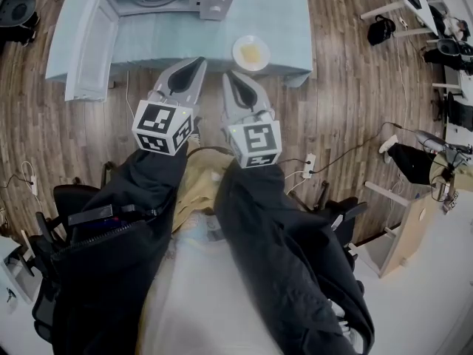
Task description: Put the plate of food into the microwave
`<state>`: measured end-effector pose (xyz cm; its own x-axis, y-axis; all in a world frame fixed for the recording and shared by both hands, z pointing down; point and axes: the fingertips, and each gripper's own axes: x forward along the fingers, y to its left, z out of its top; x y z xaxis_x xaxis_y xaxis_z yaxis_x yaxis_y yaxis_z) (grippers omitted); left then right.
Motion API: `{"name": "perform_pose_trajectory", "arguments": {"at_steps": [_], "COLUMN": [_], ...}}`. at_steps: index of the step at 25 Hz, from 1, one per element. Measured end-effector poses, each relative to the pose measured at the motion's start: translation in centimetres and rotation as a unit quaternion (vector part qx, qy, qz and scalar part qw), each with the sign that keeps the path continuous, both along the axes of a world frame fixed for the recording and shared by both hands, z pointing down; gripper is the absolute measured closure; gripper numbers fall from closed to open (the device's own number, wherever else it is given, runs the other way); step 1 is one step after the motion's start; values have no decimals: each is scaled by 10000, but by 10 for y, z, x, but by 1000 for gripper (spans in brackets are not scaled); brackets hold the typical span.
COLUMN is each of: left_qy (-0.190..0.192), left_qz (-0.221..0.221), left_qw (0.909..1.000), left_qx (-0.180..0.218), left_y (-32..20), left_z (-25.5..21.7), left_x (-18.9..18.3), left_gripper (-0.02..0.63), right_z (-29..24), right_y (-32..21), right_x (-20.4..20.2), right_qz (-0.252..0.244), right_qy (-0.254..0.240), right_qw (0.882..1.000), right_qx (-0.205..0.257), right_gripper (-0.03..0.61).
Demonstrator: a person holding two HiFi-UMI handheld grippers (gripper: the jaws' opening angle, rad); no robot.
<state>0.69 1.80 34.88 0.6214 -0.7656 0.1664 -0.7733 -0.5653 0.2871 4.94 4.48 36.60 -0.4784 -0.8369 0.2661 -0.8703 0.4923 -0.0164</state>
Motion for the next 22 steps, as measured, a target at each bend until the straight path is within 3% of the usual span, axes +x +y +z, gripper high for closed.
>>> {"name": "perform_pose_trajectory", "arguments": {"at_steps": [13, 18, 22], "left_qy": [-6, -137, -266], "left_qz": [-60, -317, -318], "left_qw": [9985, 9976, 9968], "left_qx": [-543, -602, -690], "left_y": [-10, -39, -68], "left_z": [36, 43, 50], "left_x": [5, -2, 13], "left_gripper": [615, 615, 615], "right_z": [39, 56, 63], "right_y": [-14, -40, -68], "right_x": [13, 15, 27], "right_qz": [-21, -255, -426], "right_qy": [-51, -93, -138], "right_qw": [9986, 9971, 9960], "right_qx": [-534, -708, -776], "right_gripper": [580, 578, 578]}}
